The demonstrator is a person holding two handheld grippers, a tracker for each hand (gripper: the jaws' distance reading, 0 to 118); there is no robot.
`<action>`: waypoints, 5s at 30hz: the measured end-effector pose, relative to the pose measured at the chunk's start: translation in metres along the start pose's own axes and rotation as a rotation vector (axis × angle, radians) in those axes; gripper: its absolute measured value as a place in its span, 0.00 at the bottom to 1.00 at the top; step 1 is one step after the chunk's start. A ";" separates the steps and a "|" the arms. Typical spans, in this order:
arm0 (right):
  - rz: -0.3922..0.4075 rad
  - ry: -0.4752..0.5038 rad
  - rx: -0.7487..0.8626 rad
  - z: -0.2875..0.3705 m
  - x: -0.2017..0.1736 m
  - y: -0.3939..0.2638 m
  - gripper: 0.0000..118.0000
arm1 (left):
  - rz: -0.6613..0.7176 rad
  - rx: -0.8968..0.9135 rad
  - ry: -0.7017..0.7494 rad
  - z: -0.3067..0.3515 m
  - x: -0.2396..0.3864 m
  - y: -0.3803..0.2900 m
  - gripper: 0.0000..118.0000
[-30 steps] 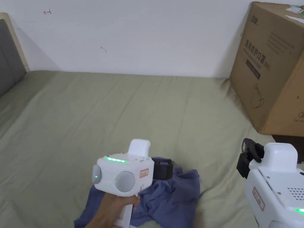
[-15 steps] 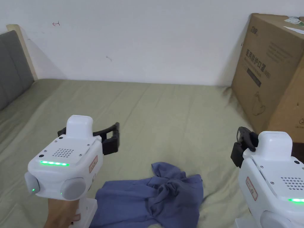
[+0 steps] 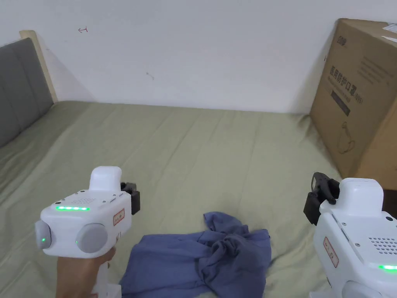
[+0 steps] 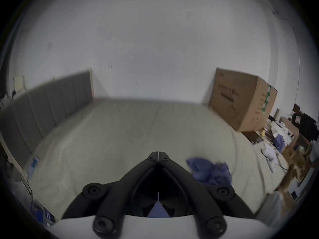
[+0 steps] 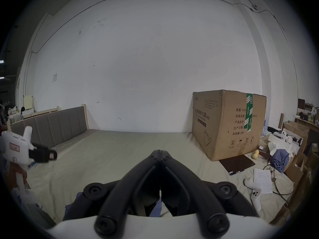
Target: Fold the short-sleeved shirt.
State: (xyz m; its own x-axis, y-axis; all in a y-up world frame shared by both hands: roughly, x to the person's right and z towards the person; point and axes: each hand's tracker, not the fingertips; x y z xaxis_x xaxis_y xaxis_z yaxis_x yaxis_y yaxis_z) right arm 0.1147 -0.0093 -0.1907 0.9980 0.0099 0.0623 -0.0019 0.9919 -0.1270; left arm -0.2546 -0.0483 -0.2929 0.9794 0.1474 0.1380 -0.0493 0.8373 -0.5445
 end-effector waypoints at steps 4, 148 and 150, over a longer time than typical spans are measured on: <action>-0.001 0.001 -0.029 -0.004 0.003 -0.007 0.00 | 0.049 -0.185 0.007 -0.026 -0.014 -0.038 0.00; -0.212 -0.041 -0.565 -0.101 0.086 -0.147 0.07 | 0.093 -0.331 0.225 -0.048 -0.155 -0.088 0.02; -0.215 -0.041 -0.589 -0.081 0.089 -0.152 0.07 | 0.100 -0.363 0.232 -0.035 -0.157 -0.103 0.02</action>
State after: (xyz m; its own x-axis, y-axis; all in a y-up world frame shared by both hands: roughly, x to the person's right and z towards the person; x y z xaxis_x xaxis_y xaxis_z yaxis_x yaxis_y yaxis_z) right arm 0.2087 -0.1693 -0.2463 0.9690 -0.1654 0.1838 0.2453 0.7360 -0.6309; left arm -0.3966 -0.1764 -0.2870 0.9934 0.0618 -0.0970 -0.1148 0.5799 -0.8066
